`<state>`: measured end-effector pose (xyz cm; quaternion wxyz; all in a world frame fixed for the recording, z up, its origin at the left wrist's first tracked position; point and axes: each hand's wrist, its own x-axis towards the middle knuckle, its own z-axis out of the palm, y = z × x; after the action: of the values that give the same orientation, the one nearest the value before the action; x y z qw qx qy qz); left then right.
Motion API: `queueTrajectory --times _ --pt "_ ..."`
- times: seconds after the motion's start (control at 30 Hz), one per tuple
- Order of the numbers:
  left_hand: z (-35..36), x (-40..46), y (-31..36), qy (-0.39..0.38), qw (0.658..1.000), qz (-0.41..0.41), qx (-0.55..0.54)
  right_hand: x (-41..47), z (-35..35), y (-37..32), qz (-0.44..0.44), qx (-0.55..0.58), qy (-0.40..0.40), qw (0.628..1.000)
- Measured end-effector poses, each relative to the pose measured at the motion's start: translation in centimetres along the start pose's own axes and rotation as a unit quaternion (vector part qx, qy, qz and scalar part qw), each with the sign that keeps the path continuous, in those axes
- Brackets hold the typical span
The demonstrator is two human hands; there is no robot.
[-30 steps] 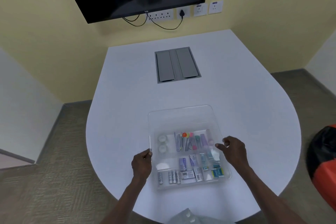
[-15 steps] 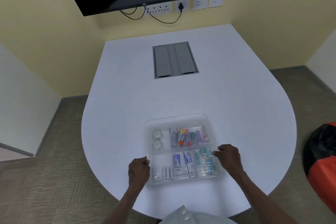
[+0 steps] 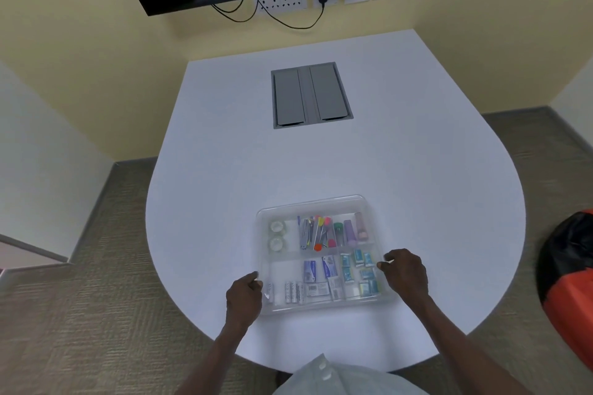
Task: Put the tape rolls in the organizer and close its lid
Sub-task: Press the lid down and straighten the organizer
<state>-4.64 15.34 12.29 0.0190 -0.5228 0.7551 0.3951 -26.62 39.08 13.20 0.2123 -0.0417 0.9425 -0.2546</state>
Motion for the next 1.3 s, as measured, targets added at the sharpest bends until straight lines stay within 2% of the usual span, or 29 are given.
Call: queueTrajectory --times 0.3,0.43,0.57,0.67,0.83,1.1,1.2,1.3 --pt "-0.2 -0.5 -0.4 -0.084 0.995 -0.014 -0.046 0.3 -0.5 -0.1 0.060 0.038 -0.042 0.997" --pt "-0.4 -0.4 -0.7 -0.088 0.994 -0.012 -0.058 0.7 -0.8 0.2 0.075 0.041 -0.054 0.995" --pt "-0.7 -0.4 -0.7 -0.076 0.996 -0.013 -0.052 0.2 -1.0 0.1 0.039 0.022 -0.064 0.997" --pt "-0.8 -0.5 -0.6 -0.076 0.997 0.004 -0.003 -0.5 -1.0 0.4 0.005 -0.043 -0.082 0.996" --pt "-0.5 -0.8 -0.2 -0.121 0.989 0.026 0.078 -1.3 -1.4 0.7 -0.003 -0.063 -0.210 0.976" --pt "0.4 -1.3 0.1 -0.110 0.985 0.036 0.126 -1.5 -0.8 0.9 -0.039 -0.105 -0.207 0.972" --pt "0.5 -1.6 0.2 -0.112 0.976 0.059 0.176 -1.3 0.2 0.9 -0.017 -0.093 -0.184 0.978" --pt "0.3 -1.3 0.8 -0.124 0.966 0.070 0.216 -0.6 -0.2 0.1 -0.019 -0.111 -0.214 0.970"
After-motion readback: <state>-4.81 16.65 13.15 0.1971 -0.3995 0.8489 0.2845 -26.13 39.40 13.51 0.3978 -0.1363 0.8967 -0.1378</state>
